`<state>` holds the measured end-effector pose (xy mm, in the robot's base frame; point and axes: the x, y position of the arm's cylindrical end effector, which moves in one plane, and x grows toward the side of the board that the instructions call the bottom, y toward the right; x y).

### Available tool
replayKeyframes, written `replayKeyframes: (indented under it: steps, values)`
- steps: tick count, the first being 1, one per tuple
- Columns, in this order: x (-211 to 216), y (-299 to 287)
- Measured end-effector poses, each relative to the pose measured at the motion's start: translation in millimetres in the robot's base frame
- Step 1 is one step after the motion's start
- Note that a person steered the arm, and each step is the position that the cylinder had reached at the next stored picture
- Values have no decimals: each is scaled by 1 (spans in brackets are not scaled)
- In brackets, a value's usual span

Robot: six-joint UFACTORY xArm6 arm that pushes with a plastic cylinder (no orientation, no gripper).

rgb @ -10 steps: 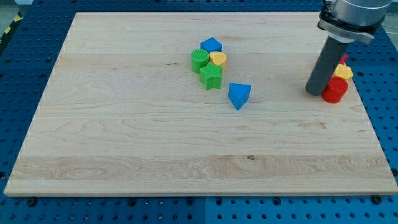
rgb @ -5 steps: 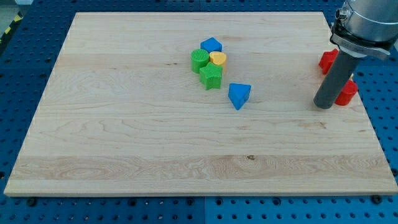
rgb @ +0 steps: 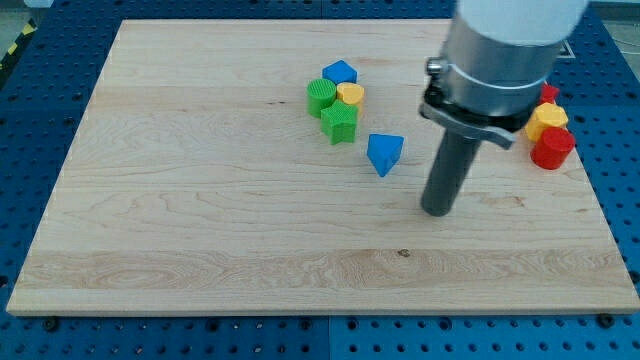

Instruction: Push the blue triangle to the left of the red circle

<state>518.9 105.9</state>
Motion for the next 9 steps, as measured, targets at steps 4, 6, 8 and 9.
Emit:
replayKeyframes:
  steps: [4, 6, 8, 9]
  values:
    - [-2, -72]
    - [-45, -134]
    - [-48, -109]
    - [-48, -108]
